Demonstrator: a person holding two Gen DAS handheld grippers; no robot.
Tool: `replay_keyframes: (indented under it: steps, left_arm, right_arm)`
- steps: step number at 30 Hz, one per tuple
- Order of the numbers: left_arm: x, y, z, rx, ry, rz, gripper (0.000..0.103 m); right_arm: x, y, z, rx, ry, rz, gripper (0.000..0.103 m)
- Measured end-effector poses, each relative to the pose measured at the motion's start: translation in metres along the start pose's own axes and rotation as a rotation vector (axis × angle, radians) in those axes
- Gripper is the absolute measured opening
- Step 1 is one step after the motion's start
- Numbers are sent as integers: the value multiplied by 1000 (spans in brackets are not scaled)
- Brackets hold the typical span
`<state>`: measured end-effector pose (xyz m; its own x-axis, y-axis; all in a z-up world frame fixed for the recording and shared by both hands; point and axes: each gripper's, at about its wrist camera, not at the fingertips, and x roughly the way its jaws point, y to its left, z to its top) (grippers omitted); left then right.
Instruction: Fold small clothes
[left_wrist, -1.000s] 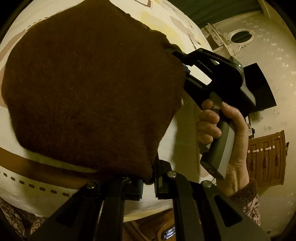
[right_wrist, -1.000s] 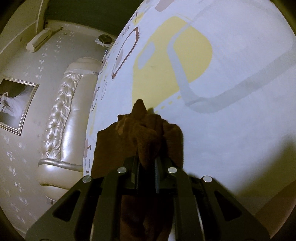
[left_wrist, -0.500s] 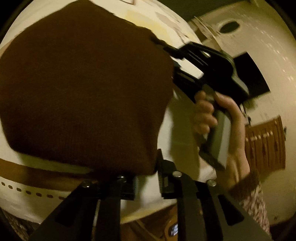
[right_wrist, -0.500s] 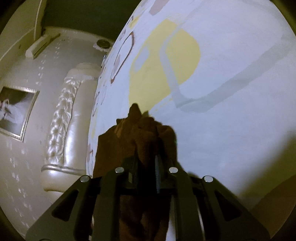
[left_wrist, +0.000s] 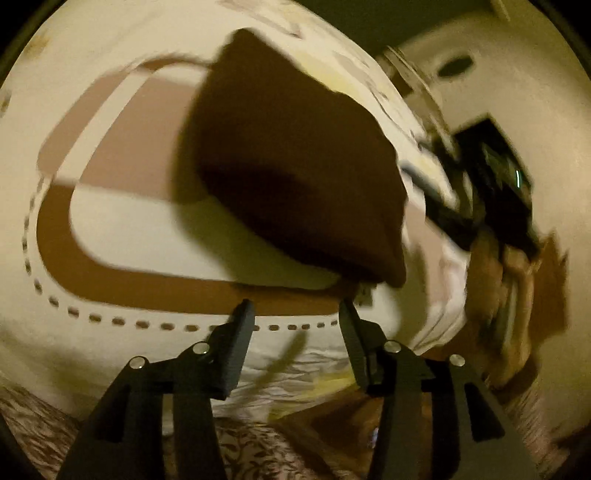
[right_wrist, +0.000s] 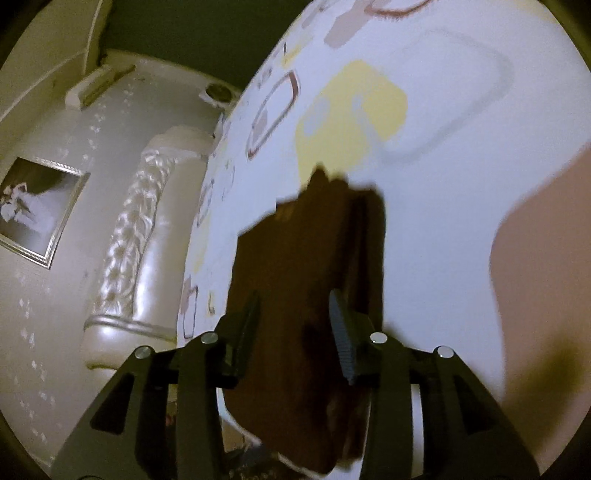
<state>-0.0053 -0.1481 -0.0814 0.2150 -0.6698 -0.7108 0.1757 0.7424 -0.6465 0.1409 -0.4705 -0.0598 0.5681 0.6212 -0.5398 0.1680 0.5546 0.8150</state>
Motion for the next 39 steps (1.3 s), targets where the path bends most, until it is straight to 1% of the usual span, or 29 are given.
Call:
replay_keyframes:
  steps: [2, 5, 7, 8, 10, 15, 17, 19, 22, 26, 29, 30, 31, 32, 33, 34, 39]
  left_arm:
    - [1, 5, 1, -33, -13, -20, 48]
    - [1, -1, -4, -25, -38, -12, 48]
    - [1, -5, -6, -13, -38, -3, 48]
    - [0, -4, -3, -15, -37, -4, 48]
    - [0, -3, -2, -25, -35, -5, 48]
    - [-3, -3, -1, -35, -37, 5, 48]
    - [-6, -2, -2, -36, -38, 11, 48]
    - [-9, -1, -5, -39, -37, 14, 48]
    - [-8, 0, -4, -46, -35, 16, 48]
    - [-8, -1, -3, -46, -38, 26, 48]
    - [-7, -1, -2, -44, -39, 30, 48]
    - [-7, -1, -3, -43, -37, 33, 48]
    - [-7, -1, -3, -43, -37, 35, 48]
    - [-7, -2, -4, -41, -36, 39, 48]
    - [-8, -3, -4, -40, -35, 40, 48]
    - [-8, -3, -4, -41, -36, 40, 48]
    - [-6, -9, -2, -35, -37, 52, 48]
  right_arm:
    - [2, 1, -16, 8, 25, -15, 39]
    - [-2, 6, -38, 23, 36, -15, 39]
    - [-8, 8, -49, -2, 35, -59, 39]
    - [-10, 7, -52, -7, 37, -67, 40]
    - [-15, 2, -60, 14, 41, -83, 40]
    - [-11, -5, -80, 55, 96, -77, 40]
    - [-7, -2, -87, 48, 118, -65, 42]
    - [-3, 0, -91, 37, 133, -71, 46]
    - [0, 4, -94, 11, 140, -91, 46]
    - [-2, 8, -94, 0, 124, -106, 46]
    - [4, 10, -95, -11, 142, -120, 46]
    - [6, 11, -96, -20, 151, -127, 43]
    - [11, 14, -96, -41, 162, -141, 29]
    - [14, 17, -96, -57, 171, -154, 17]
    - [17, 22, -95, -73, 181, -163, 16]
    - [17, 25, -95, -76, 181, -155, 14]
    - [7, 57, -79, -89, 137, -58, 11]
